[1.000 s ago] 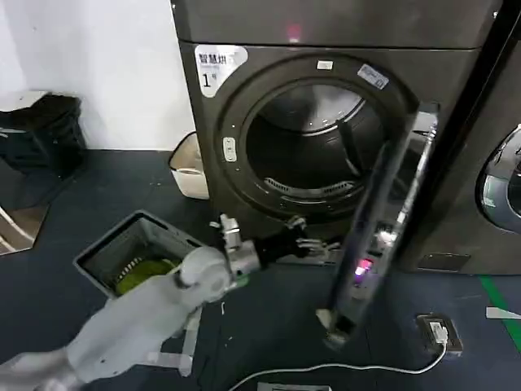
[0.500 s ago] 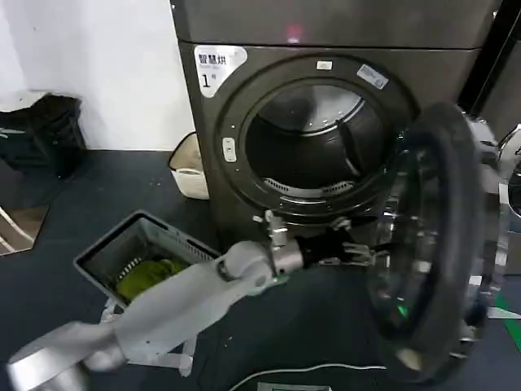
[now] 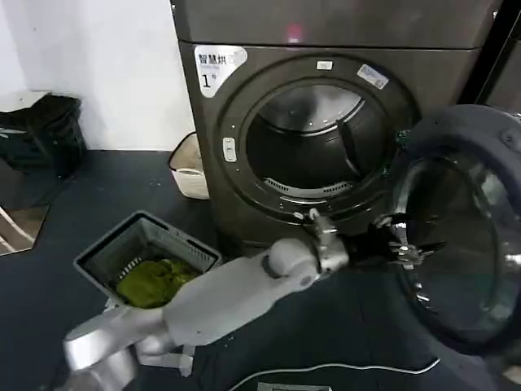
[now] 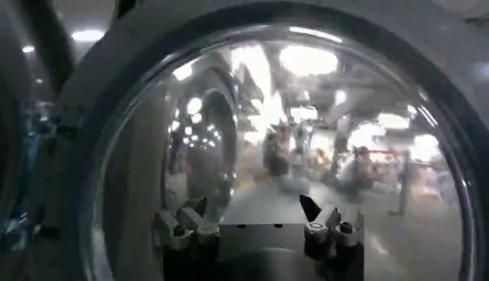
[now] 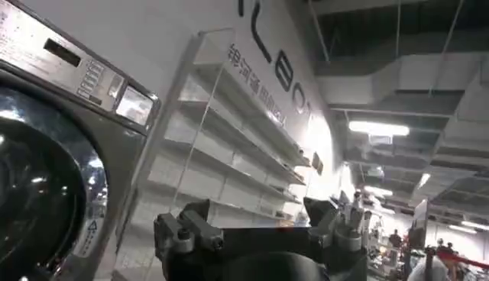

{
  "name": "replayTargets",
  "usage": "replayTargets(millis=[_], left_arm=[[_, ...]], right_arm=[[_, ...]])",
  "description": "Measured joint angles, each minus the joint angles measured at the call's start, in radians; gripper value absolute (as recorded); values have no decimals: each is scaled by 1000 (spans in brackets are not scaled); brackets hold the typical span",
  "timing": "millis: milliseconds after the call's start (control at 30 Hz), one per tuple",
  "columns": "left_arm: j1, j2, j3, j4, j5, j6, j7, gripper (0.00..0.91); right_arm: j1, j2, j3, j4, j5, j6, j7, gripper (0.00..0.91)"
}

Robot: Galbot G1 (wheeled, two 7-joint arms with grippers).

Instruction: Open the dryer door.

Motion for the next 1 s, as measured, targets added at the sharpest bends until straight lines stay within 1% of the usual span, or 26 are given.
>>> replayTargets(millis=[100,267,367,600,767,1000], left_arm=[[-11,-31,16,34,17,-17,0,907],[-24,-81,18,85,56,-47,-33,907],[-26,-111,12,115,54,-59,-72,907],[-20,-126,-29,150,76,-133,-145,907],[-13,-99,-59,131,114,-177,-167,907],[8,11,-80,59,159,-240,-179,907]], right_arm=[[-1,4,0,0,-1,2,-3,907],[2,7,-5,7,-2,2,-6,907],[0,10,-5,9,-2,4,-9,907],[4,8,-11,6,-5,5,-11,907],[11,4,-23,10,-7,5,-12,907],[15,-10,-8,-4,-8,8,-12,907]])
